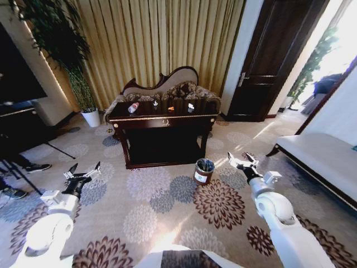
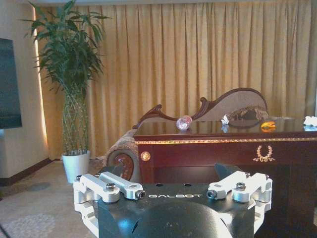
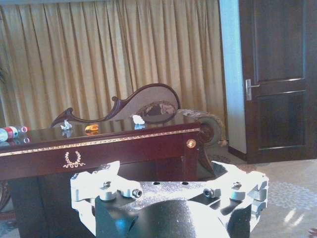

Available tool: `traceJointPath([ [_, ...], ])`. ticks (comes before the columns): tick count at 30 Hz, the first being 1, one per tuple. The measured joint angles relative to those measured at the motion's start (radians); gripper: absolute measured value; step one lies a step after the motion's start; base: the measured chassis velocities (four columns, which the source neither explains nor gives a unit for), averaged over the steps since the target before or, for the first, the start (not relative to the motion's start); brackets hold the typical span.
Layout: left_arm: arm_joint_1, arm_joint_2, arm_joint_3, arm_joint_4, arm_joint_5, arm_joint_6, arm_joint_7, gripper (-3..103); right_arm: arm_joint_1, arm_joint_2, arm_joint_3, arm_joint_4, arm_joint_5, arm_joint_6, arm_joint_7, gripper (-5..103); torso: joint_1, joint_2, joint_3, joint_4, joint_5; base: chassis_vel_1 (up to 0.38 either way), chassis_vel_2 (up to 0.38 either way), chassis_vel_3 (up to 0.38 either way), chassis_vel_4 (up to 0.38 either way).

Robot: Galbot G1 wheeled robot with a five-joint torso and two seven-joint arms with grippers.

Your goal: Move to the front of the table and place the trash on the table into the trash bin.

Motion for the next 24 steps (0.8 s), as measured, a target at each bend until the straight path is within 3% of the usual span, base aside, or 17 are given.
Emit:
traceJointPath([
  [24,0.017,-0.022,0.001,0.008,0.028,-0.022,0.011,100,0.003,0.003,-0.004,-0.017,-0.001,0.000,0.000,100,-0.001,0.001,-0.001,-0.0001,-0.0004,-0.216,0.243,0.216,-0.251],
])
